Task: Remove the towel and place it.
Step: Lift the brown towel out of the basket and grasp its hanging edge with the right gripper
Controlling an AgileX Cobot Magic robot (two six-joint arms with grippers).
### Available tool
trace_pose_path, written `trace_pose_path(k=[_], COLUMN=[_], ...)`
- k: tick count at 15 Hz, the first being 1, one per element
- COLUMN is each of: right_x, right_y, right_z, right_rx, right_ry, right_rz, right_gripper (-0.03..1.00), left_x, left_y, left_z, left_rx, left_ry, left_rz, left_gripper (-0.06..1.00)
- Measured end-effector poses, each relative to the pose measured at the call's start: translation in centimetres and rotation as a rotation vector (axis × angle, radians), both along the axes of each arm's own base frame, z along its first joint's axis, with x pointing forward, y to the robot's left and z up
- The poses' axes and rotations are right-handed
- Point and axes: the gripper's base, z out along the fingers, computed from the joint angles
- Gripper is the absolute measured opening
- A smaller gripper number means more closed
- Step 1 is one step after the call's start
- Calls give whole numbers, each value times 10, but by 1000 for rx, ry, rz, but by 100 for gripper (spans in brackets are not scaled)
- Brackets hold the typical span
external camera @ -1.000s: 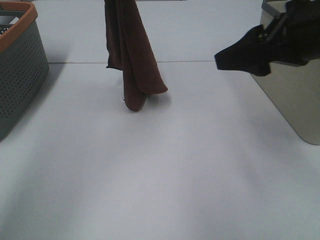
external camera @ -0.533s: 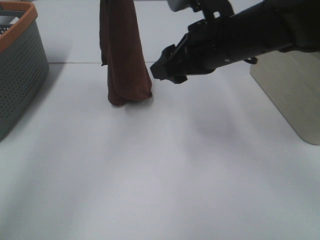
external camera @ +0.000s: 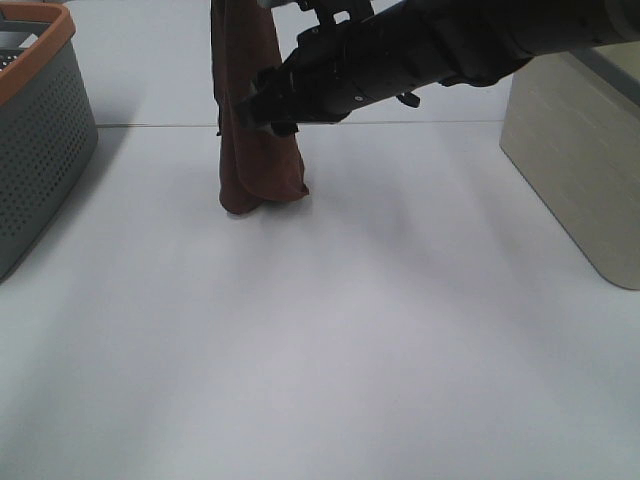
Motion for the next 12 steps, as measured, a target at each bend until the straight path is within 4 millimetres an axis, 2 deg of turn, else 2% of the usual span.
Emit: trace_pose_path(k=[2,4,7,10,12], right_x=[19,23,19,11,9], right_y=[10,14,18,25,28], right_z=[-3,-1,-2,-5,-6], right_rx=[149,224,299,288,262], right_ry=[62,98,193,268,251], right_rz=[-110,-150,-141,-42,-28], right_gripper=[53,53,53,53,53], left_x=[2,3,4,4,4], left_y=[-1,-2,-2,-2,-2], left_z=[-3,-6,-8,-8,-8], left_rx=[2,8,11,10,9], left_ry=[3,15,18,17,18], left_rz=[0,1,1,1,0], left_gripper=[2,2,2,2,2])
